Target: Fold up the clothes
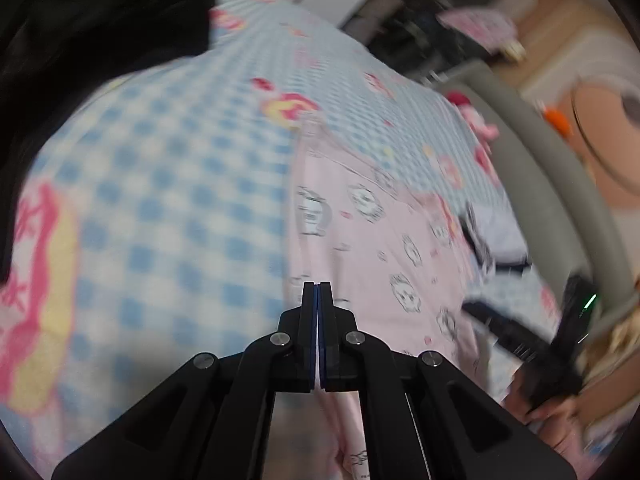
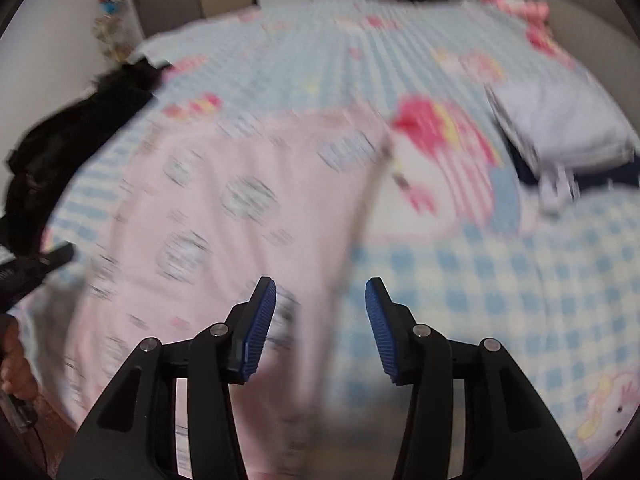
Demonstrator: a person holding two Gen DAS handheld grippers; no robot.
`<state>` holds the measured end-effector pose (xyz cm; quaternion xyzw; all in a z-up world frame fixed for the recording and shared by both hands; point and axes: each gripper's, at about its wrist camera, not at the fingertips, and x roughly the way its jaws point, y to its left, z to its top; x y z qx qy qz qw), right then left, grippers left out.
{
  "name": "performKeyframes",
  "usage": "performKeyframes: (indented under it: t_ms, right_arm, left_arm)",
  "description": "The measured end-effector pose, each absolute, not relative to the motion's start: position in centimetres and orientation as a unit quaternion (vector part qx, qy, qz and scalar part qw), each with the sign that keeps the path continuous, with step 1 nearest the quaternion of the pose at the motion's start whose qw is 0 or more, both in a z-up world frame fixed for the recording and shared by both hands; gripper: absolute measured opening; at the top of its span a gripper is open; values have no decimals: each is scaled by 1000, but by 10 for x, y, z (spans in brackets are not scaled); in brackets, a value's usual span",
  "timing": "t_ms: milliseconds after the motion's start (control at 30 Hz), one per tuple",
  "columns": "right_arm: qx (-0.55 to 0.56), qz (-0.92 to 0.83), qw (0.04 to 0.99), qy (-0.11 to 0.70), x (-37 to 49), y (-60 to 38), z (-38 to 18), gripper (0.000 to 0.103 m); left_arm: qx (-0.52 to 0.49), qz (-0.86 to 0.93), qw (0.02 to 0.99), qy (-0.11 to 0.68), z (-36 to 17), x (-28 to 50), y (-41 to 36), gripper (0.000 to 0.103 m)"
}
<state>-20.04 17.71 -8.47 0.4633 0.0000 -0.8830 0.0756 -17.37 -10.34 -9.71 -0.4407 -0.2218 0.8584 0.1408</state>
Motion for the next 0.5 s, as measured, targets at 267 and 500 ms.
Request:
performKeyframes:
  t_ms: [267,500]
  right_arm:
    - [479,-871,113,1,-205,150,-96,49]
    - [506,-855,116,-9,-207,145,-116,48]
  left_arm:
    - [-499,844,114,-164,-120,-185,-81,1]
    - [-489,843,122,-187,-116,-178,-94,2]
